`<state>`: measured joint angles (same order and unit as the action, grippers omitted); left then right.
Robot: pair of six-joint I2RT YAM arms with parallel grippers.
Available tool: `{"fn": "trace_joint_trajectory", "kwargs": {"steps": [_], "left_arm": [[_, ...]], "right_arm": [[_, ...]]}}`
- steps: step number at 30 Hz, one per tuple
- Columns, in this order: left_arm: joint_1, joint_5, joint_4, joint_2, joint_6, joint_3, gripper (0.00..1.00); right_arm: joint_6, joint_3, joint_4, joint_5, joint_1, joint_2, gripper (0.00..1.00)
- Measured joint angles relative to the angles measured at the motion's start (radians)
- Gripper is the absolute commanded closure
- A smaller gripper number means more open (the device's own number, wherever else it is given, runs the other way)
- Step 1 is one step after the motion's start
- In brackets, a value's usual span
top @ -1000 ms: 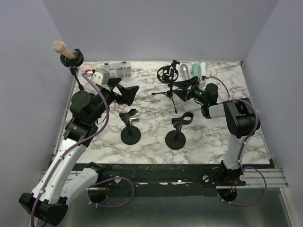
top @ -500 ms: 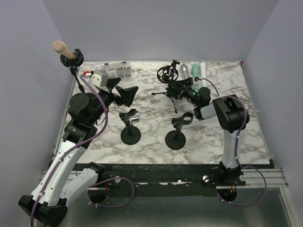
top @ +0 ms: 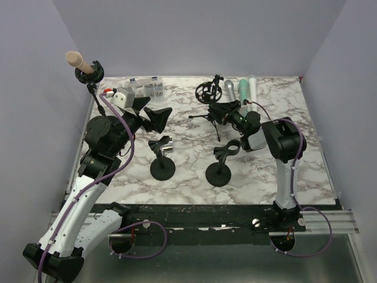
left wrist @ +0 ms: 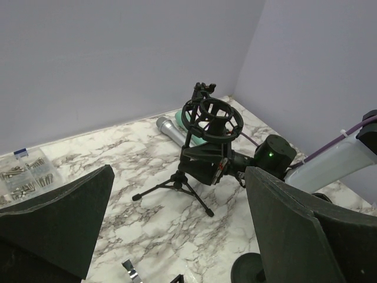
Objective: Remove the microphone from the stand
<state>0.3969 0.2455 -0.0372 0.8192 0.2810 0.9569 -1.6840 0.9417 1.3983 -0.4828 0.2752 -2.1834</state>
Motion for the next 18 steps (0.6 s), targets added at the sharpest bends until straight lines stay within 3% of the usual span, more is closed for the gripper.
{"fn": "trace_joint_trajectory", "kwargs": {"steps": [4,9,14,18], "left_arm": [[0.0,0.0,0.0,0.0,0.0,0.0,0.03],[0.0,0.0,-0.001,0.0,-0.001,0.0,0.03],[0.0,0.0,-0.005,0.0,-0.002,-0.003,0.03],[0.0,0.0,-0.006,0.0,-0.003,-0.004,0.03]], "right_arm": [[-0.01,0.0,0.014,0.003,0.0,-0.001,0.65],[0.0,0.0,0.029,0.007,0.001,-0.001,0.99],[0.035,-0.001,0.006,0.007,0.001,0.01,0.99],[0.094,-0.003,-0.122,0.007,0.001,0.07,0.99]]}}
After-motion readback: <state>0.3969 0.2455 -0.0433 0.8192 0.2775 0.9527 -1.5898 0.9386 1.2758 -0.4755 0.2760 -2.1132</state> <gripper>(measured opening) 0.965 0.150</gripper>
